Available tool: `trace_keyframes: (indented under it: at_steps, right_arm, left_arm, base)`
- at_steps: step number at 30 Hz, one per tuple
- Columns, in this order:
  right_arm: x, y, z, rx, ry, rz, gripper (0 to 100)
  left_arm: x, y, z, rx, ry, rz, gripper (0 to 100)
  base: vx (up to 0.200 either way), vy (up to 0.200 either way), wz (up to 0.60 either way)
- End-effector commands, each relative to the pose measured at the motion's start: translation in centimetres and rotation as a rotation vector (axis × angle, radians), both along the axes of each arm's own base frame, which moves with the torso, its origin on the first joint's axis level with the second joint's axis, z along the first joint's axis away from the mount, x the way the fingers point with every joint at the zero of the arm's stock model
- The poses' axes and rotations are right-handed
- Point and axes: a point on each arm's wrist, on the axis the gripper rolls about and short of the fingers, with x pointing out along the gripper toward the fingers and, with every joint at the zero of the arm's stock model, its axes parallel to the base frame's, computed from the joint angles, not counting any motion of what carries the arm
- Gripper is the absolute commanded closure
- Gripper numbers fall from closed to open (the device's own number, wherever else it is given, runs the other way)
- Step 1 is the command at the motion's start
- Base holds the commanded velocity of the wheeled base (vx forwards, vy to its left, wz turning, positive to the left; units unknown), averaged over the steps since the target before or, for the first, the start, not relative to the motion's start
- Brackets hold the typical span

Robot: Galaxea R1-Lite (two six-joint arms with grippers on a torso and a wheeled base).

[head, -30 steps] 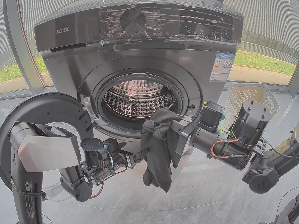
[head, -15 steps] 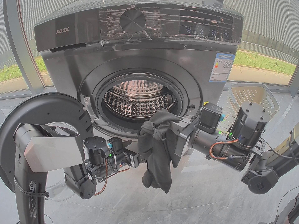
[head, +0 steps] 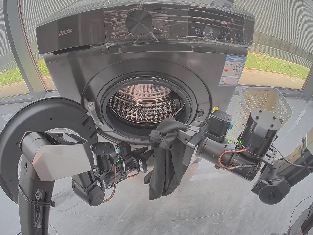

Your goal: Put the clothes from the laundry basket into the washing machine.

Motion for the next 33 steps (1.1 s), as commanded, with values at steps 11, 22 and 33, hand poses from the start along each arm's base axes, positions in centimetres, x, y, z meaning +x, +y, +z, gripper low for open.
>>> trace_keyframes:
  at_steps: [11, 22, 33]
  right_arm:
    - [0.4, -0.4, -0.5, -0.014, 0.014, -0.019, 100]
    - [0.3, -0.4, -0.4, -0.010, 0.010, -0.018, 100]
    - [0.0, 0.0, -0.2, -0.005, 0.003, 0.001, 100]
  left_arm:
    - [-0.8, 1.8, 2.9, -0.021, -0.039, 0.033, 100]
    - [-1.9, 2.7, 0.0, 0.097, 0.023, 0.016, 0]
    - [-1.2, 2.5, -1.8, 0.105, 0.044, -0.047, 0]
  base:
    - [0.000, 0.000, 0.00]
    - [0.000, 0.000, 0.00]
    - [0.000, 0.000, 0.00]
